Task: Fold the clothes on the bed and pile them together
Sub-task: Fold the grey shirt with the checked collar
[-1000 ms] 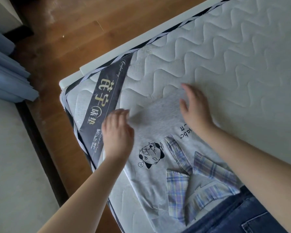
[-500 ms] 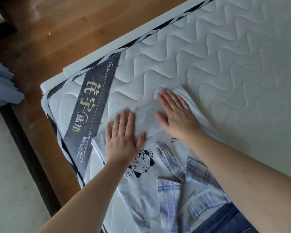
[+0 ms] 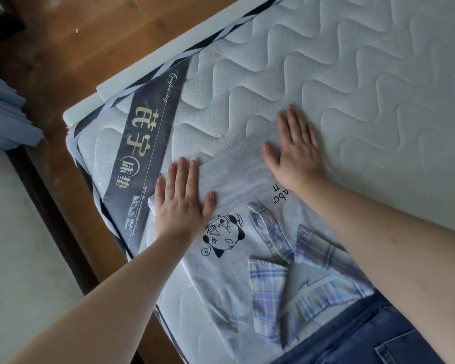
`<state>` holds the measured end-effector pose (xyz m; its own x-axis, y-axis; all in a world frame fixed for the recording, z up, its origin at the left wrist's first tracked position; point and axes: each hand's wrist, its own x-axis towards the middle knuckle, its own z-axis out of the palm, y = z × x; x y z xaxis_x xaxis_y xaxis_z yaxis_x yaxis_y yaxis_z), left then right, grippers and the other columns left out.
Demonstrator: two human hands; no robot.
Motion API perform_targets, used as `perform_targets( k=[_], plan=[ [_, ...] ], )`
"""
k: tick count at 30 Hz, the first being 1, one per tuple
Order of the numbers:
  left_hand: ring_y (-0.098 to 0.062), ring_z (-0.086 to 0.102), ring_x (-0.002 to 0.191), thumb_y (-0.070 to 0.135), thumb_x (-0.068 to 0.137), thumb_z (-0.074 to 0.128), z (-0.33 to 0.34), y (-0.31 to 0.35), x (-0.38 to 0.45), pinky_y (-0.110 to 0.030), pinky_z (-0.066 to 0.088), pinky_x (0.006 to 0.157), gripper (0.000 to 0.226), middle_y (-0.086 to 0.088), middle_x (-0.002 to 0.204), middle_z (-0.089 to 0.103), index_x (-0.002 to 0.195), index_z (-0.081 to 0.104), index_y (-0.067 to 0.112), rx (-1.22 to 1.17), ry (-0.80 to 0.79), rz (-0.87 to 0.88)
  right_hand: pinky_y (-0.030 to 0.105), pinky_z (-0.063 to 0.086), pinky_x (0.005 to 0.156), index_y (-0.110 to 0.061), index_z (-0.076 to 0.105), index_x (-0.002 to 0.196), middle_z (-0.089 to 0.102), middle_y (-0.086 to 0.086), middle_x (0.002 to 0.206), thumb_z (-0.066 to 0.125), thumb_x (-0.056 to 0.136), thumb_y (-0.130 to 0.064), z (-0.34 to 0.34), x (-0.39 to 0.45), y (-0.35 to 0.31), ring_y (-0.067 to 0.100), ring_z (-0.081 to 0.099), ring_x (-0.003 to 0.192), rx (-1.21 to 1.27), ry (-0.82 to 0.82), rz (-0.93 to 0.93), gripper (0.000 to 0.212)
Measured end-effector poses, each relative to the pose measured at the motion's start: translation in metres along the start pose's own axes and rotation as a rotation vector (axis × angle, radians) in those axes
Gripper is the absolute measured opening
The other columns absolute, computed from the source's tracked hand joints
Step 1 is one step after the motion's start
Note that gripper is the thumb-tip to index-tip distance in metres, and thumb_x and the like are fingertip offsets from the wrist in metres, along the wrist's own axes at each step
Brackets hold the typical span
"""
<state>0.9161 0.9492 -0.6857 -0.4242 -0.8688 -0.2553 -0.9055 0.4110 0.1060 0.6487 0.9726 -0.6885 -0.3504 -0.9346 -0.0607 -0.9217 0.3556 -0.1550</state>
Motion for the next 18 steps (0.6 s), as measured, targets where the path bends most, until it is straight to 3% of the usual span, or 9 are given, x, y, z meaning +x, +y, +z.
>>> perform_targets(
  k=[5, 9, 13, 18],
  plan=[
    [-0.019, -0.016, 0.150, 0.061, 0.099, 0.004, -0.016, 0.004, -0.002, -0.048, -0.005, 0.122, 0.071, -0.003, 0.164, -0.014, 0.155, -0.016, 0.023, 0.029, -0.044, 0.002, 0.035, -0.002, 0.121, -0.011, 0.009, 0.155, 0.002, 0.006, 0.164, 0.032, 0.100, -0.050, -0.025, 0.003, 0.001, 0.016, 0.001, 0.150, 0.003, -0.148, -0.047, 0.072],
    [-0.020, -0.007, 0.151, 0.048, 0.103, 0.018, -0.017, 0.036, -0.043, -0.048, -0.001, 0.122, 0.066, -0.006, 0.165, -0.004, 0.157, -0.001, 0.016, -0.063, 0.095, 0.059, 0.035, 0.009, 0.120, -0.004, 0.018, 0.153, 0.013, 0.013, 0.161, 0.039, 0.101, -0.044, -0.040, -0.052, 0.010, 0.023, 0.013, 0.149, 0.093, -0.214, -0.118, 0.068],
    [-0.025, 0.004, 0.152, 0.045, 0.102, 0.021, 0.007, 0.092, -0.113, -0.049, 0.009, 0.122, 0.064, -0.008, 0.164, 0.008, 0.157, 0.013, 0.013, -0.142, 0.062, 0.251, 0.040, 0.022, 0.119, -0.001, 0.030, 0.150, 0.027, 0.015, 0.157, 0.039, 0.101, -0.044, -0.041, -0.154, 0.034, 0.027, 0.027, 0.146, 0.017, -0.128, -0.048, 0.065],
    [-0.026, 0.008, 0.151, 0.043, 0.102, 0.024, 0.036, 0.113, -0.172, -0.051, 0.014, 0.121, 0.063, -0.010, 0.163, 0.011, 0.156, 0.017, 0.011, -0.096, 0.066, 0.243, 0.040, 0.007, 0.122, -0.011, 0.011, 0.155, 0.007, 0.008, 0.163, 0.021, 0.102, -0.047, -0.032, -0.236, 0.059, 0.021, 0.004, 0.150, -0.055, -0.203, 0.048, 0.065]
  ],
)
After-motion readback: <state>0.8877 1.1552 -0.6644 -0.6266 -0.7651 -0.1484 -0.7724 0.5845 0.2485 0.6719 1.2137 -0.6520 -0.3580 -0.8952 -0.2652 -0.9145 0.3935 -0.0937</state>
